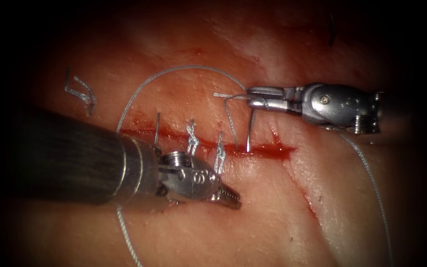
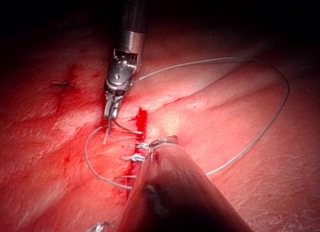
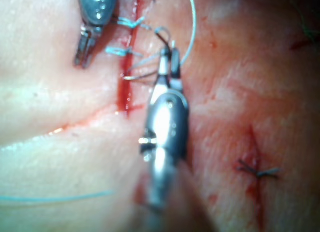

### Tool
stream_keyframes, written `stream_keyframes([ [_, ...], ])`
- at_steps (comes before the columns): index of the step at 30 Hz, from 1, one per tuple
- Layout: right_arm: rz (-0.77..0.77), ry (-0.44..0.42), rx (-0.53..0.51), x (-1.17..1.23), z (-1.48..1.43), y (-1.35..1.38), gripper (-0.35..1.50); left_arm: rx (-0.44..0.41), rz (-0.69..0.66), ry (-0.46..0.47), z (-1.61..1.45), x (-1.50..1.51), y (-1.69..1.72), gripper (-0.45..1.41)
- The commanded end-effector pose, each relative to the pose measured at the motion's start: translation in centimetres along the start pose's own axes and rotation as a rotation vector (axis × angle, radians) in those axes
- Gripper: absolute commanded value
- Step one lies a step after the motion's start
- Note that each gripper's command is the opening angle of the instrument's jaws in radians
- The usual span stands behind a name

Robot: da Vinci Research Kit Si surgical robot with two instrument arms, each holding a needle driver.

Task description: Wound Closure

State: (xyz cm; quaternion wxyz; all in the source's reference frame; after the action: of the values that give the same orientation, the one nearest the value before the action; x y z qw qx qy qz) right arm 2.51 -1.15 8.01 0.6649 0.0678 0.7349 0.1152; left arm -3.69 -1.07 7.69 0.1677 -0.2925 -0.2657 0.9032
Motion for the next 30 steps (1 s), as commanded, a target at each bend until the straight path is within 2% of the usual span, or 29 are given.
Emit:
stream_keyframes([
  [1, 0.008, 0.002, 0.002, -0.05, 0.08, -0.01, -0.35, 0.000, 0.002, 0.001, 0.08, 0.00, -0.01, -0.18],
  [15, 0.065, -0.024, 0.017, -0.06, 0.05, -0.06, -0.35, -0.002, 0.006, 0.000, 0.07, -0.04, -0.04, -0.18],
  [30, 0.119, -0.005, 0.067, -0.05, 0.05, -0.09, -0.35, -0.003, 0.010, 0.000, 0.05, -0.07, -0.06, -0.21],
])
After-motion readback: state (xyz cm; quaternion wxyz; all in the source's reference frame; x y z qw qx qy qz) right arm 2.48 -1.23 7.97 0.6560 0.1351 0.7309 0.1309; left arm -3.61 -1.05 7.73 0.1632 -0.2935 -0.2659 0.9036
